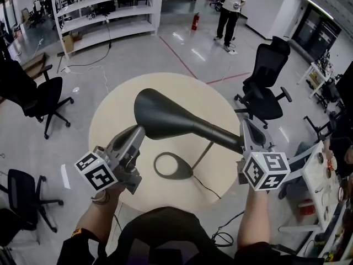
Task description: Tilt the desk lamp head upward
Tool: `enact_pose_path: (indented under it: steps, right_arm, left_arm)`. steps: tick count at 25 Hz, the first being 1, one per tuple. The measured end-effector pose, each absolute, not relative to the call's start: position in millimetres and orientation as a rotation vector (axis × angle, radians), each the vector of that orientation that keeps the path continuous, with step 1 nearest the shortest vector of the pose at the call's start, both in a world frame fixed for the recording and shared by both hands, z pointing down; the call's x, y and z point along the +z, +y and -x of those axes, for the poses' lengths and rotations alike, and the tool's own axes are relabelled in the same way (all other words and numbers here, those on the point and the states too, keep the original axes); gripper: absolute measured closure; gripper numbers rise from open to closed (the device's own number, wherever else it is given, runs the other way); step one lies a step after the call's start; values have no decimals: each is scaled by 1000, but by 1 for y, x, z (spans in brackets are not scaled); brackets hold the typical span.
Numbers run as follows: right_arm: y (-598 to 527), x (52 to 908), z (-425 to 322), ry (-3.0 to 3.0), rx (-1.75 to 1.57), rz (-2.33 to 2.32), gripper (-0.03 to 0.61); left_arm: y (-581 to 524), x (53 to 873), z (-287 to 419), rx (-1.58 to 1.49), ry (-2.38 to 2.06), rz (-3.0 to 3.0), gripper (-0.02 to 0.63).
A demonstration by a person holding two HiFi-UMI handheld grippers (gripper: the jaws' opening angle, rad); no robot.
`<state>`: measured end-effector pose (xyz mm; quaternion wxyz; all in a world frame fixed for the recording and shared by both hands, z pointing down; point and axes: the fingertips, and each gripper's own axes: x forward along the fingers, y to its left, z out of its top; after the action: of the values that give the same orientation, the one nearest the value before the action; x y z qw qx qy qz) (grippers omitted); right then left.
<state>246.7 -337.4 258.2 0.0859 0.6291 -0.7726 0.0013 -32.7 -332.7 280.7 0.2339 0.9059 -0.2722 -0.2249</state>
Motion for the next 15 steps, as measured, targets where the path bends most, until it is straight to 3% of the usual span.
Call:
enact_pose_path:
  steps: [15]
  right_arm:
    - [-335, 303, -241, -2239, 75, -1935, 569]
  left_arm:
    - [-323, 174, 6, -704, -627, -2737, 545]
